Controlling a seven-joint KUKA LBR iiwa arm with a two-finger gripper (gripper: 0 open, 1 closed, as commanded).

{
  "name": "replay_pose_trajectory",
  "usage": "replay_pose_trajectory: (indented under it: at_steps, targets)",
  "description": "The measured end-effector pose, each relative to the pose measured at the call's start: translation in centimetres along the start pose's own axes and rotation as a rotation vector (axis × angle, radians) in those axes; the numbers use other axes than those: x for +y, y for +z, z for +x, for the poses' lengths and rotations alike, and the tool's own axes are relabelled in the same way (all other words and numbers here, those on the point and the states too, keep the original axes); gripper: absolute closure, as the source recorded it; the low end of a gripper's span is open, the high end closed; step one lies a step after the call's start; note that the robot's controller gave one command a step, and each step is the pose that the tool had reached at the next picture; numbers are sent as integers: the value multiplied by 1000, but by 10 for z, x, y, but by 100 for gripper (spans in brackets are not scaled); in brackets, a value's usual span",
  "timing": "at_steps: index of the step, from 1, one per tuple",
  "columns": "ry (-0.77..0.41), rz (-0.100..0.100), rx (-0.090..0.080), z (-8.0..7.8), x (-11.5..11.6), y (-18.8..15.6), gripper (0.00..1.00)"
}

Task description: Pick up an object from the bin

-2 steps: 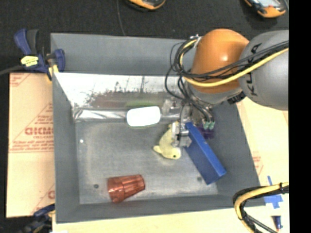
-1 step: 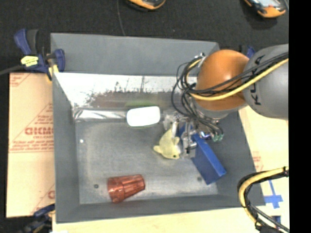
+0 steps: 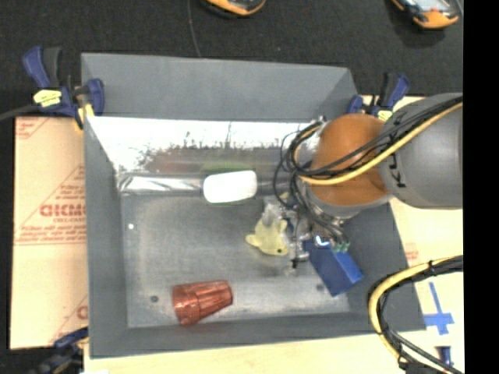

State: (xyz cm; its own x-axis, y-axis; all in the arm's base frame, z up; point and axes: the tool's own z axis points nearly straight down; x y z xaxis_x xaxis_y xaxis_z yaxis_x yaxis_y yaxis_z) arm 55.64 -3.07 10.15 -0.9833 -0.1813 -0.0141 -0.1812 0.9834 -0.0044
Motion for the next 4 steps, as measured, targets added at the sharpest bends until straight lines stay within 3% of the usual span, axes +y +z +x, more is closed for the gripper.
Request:
replay_pose_trajectory:
  at_steps: [1, 2, 3, 4]
  targets:
    - [-141, 3, -5, -16, -2, 7, 0]
    - [5, 1, -6, -11, -5, 28, 100]
    - [4, 1, -6, -11, -5, 28, 100]
    - [-7, 0, 0, 2, -7, -25, 100]
